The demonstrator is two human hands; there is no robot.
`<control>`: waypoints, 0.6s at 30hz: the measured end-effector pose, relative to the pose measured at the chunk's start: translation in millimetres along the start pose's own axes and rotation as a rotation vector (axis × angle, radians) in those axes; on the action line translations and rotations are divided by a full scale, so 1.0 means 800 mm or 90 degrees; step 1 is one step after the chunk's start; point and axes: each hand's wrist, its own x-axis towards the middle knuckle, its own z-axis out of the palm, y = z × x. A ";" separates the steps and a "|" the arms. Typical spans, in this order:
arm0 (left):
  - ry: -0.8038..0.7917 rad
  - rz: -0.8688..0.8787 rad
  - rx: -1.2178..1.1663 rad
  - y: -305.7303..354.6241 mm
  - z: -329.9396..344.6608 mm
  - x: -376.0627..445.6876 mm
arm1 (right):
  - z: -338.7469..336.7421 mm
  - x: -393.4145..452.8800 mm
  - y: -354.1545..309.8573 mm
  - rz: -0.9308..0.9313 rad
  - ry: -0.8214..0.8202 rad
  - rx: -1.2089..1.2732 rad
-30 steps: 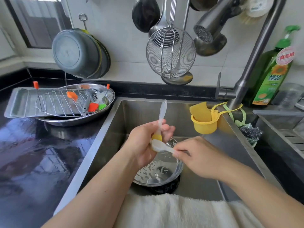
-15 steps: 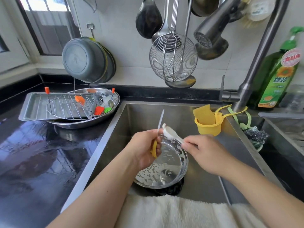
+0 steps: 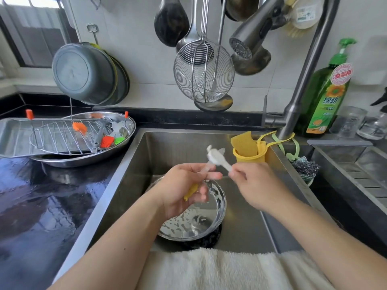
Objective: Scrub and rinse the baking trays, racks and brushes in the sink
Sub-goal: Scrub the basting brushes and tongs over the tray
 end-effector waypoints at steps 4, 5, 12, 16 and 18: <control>-0.017 -0.002 -0.046 -0.001 0.003 0.001 | -0.011 0.008 0.007 0.051 0.041 -0.032; -0.023 -0.002 -0.062 -0.001 0.003 0.000 | -0.013 0.007 0.006 0.049 0.045 -0.036; -0.034 -0.004 -0.090 -0.001 -0.001 0.003 | -0.021 0.002 0.000 0.047 0.027 -0.044; -0.051 -0.007 -0.085 0.000 0.001 -0.001 | -0.013 -0.009 -0.017 -0.022 -0.076 -0.031; -0.047 -0.007 -0.090 0.002 0.001 -0.003 | -0.017 -0.004 -0.017 -0.003 -0.040 -0.024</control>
